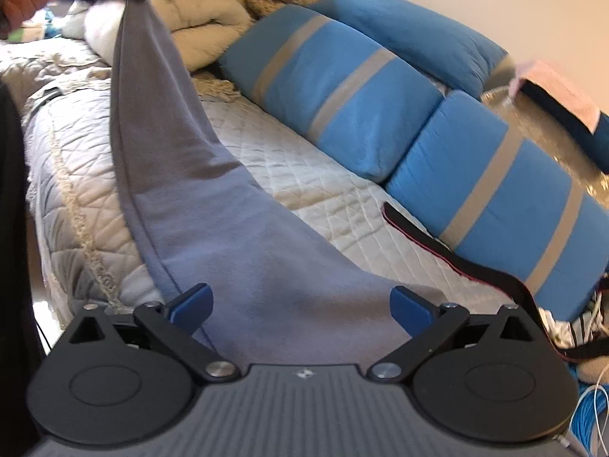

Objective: Fold clothes

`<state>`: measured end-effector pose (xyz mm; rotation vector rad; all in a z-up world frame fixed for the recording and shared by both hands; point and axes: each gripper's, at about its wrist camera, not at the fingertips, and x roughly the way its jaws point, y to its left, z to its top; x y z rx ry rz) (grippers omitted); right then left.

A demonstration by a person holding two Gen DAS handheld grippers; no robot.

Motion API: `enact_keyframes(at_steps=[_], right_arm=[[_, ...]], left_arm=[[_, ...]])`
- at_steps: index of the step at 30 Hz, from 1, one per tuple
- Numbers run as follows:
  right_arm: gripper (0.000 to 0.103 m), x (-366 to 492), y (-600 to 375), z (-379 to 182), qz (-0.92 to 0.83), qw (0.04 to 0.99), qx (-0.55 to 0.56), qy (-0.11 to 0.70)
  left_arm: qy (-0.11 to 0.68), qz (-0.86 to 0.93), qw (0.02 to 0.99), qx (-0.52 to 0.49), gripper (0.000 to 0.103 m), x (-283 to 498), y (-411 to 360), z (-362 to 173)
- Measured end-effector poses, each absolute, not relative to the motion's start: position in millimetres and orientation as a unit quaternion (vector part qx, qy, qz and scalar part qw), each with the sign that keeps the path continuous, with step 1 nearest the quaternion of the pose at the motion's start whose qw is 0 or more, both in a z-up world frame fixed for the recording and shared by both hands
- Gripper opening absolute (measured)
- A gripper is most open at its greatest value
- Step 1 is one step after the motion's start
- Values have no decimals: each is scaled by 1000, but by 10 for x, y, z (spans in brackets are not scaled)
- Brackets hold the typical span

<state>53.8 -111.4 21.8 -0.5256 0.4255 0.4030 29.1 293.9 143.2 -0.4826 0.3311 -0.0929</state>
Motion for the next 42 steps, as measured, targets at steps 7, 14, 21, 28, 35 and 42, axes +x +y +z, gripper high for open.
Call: enact_keyframes(at_steps=[7, 14, 21, 28, 35, 42], right_arm=[[103, 646, -1267, 252, 164, 931, -217, 244], [103, 774, -1627, 363, 113, 937, -206, 260], [103, 822, -2197, 480, 76, 948, -153, 270], [103, 658, -2397, 417, 63, 947, -187, 254], [103, 483, -2276, 218, 94, 923, -302, 219], [103, 309, -2031, -4, 141, 870, -442, 168]], left_arm=[[159, -118, 972, -126, 4, 321, 1998, 1883], [167, -195, 966, 7, 4, 324, 919, 1934], [214, -283, 930, 98, 4, 456, -56, 1665], [282, -330, 898, 71, 47, 748, -519, 1306], [284, -308, 908, 23, 66, 845, -241, 1203], [290, -241, 926, -28, 70, 881, 355, 1097]])
